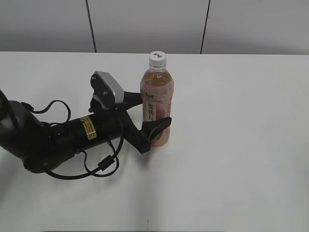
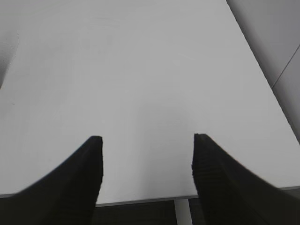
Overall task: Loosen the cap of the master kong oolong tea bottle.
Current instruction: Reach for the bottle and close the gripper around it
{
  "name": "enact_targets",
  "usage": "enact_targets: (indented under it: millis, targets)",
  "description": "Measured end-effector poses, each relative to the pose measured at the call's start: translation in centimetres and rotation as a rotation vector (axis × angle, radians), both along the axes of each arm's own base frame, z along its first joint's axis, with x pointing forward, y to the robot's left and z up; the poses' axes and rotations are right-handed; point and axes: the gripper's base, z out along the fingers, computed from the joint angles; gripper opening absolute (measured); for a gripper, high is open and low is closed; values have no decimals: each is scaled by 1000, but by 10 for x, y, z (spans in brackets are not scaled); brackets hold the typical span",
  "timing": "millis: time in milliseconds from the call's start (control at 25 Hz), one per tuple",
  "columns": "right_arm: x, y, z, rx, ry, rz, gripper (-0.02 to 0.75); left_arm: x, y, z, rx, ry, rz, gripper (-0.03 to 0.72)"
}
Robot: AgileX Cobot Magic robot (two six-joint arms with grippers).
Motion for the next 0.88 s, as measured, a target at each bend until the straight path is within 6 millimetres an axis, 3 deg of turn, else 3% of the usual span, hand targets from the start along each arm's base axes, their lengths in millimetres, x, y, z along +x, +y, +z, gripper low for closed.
enact_targets:
  millis: [560, 880]
  targets:
    - [0, 0, 0, 0, 0, 0, 458, 16, -9, 10, -10, -55, -12, 588]
    - [0, 0, 0, 0, 0, 0, 458, 10, -14, -13, 0, -9, -33, 587]
